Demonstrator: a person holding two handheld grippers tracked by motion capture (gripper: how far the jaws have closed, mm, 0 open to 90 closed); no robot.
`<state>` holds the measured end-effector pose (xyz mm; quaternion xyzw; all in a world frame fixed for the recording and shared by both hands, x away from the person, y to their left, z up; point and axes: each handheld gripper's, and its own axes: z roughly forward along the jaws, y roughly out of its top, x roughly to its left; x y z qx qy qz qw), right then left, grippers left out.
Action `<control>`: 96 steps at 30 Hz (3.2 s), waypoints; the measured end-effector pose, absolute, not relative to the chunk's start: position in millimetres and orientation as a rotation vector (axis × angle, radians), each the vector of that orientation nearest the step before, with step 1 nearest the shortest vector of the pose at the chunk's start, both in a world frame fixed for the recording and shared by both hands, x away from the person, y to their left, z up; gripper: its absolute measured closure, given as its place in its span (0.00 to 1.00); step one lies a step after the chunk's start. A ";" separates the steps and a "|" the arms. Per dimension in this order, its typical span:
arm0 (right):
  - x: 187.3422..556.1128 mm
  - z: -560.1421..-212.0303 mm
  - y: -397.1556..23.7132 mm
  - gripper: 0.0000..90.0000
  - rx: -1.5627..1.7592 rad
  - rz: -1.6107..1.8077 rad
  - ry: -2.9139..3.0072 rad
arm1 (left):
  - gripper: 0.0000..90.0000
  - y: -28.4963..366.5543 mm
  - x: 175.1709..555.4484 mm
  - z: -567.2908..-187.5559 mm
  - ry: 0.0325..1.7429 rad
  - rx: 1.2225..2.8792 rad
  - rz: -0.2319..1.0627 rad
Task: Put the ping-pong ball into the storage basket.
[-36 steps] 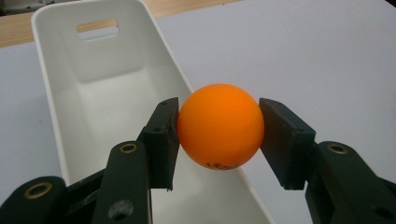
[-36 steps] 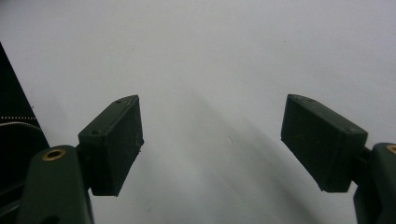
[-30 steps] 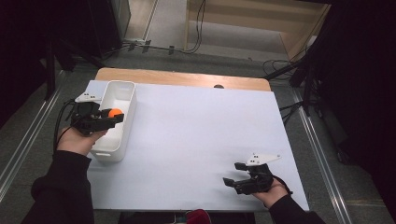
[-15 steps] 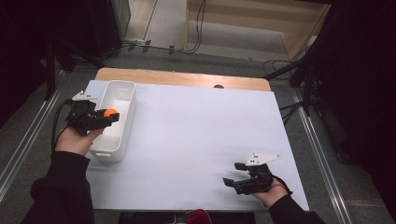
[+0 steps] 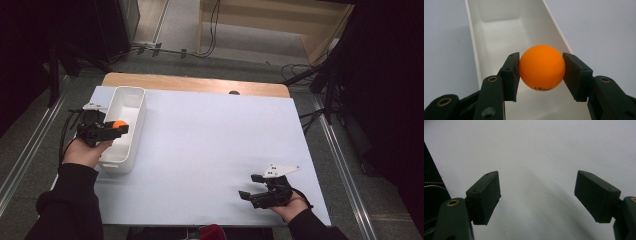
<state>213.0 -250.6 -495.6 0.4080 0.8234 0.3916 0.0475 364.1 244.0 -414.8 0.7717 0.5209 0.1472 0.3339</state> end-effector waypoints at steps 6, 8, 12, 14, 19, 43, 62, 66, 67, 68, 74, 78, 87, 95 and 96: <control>212.7 -495.5 -250.4 0.22 1.247 1.193 2.513 | 0.56 244.2 364.3 -415.3 1.365 2.012 0.387; 212.5 -495.4 -250.5 0.22 1.246 1.193 2.511 | 0.56 244.1 364.2 -415.1 1.362 2.013 0.387; 212.4 -495.5 -250.2 0.22 1.247 1.194 2.510 | 0.56 244.0 364.3 -415.2 1.363 2.015 0.383; 212.7 -495.6 -250.4 0.22 1.243 1.193 2.511 | 0.56 244.1 364.3 -415.2 1.363 2.011 0.387; 212.8 -495.7 -250.5 0.22 1.243 1.193 2.512 | 0.39 244.4 363.6 -413.9 1.331 1.990 0.376; 212.3 -495.6 -250.7 0.22 1.252 1.192 2.513 | 0.31 209.4 344.4 -387.2 1.132 2.009 0.308; 212.1 -495.1 -250.7 0.22 1.253 1.191 2.511 | 0.30 173.8 333.5 -394.0 0.970 2.077 0.215; 212.3 -495.3 -250.7 0.22 1.249 1.192 2.510 | 0.30 168.8 332.0 -396.3 0.956 2.072 0.189; 212.1 -495.1 -250.7 0.22 1.253 1.191 2.511 | 0.30 168.1 332.1 -396.9 0.946 2.075 0.186; 212.2 -495.3 -250.7 0.22 1.250 1.190 2.510 | 0.30 167.0 331.6 -397.6 0.947 2.071 0.180; 212.5 -495.4 -250.8 0.22 1.244 1.191 2.509 | 0.30 160.1 329.7 -400.6 0.921 2.070 0.164; 212.5 -495.5 -250.7 0.22 1.244 1.191 2.509 | 0.30 155.6 328.1 -403.1 0.916 2.089 0.154; 212.1 -495.2 -250.8 0.22 1.252 1.191 2.511 | 0.30 146.9 325.1 -410.0 0.873 2.109 0.154; 211.7 -495.1 -251.1 0.22 1.251 1.191 2.510 | 0.30 145.9 322.9 -417.4 0.855 2.119 0.158; 211.9 -495.2 -251.3 0.22 1.247 1.193 2.508 | 0.30 145.8 322.0 -418.7 0.850 2.124 0.160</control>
